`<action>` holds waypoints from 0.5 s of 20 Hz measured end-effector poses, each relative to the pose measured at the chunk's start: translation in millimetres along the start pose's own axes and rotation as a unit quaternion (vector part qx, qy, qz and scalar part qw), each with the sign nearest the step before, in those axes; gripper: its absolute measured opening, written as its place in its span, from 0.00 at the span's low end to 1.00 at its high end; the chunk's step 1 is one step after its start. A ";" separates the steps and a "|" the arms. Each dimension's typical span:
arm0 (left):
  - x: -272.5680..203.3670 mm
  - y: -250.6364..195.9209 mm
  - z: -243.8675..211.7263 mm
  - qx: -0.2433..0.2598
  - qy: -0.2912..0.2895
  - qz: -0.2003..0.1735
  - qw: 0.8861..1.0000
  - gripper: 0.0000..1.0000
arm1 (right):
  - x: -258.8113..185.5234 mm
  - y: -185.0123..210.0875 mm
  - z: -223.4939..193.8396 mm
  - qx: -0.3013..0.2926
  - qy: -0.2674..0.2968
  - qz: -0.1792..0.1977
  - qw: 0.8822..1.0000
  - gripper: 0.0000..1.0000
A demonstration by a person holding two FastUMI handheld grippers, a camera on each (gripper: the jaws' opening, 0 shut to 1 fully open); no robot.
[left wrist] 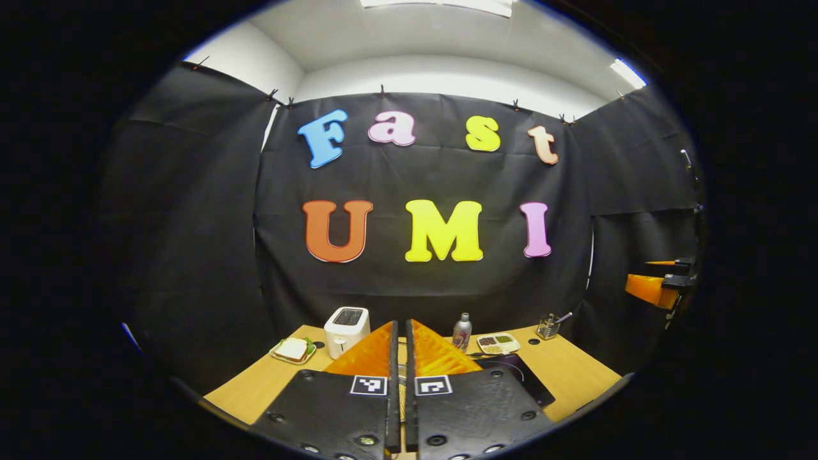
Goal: First push the handle of the pot to place it horizontally, then grasp the pot with both hands and set it on the induction cooktop.
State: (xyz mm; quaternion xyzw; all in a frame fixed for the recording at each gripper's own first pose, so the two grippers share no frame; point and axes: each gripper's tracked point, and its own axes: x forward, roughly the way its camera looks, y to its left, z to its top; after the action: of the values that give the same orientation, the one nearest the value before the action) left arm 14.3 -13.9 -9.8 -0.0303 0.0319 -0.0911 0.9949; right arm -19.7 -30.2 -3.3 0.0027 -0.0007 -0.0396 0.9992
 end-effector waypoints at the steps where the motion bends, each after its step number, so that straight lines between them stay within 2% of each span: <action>1: 7.6 1.0 -6.9 -0.012 0.011 0.000 1.000 0.01 | -0.3 0.6 -0.3 -0.001 0.002 0.001 1.000 0.97; 10: 18.0 22.1 -76.4 -0.034 0.085 -0.012 0.996 0.00 | 2.6 -7.1 -20.0 -0.003 0.025 -0.007 1.000 0.97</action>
State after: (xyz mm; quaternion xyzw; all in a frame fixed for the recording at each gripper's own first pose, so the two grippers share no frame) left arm 30.6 0.3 -88.4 -0.0564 0.1195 -0.1044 0.9857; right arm -17.6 -37.4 -23.3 0.0007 0.0243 -0.0464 0.9986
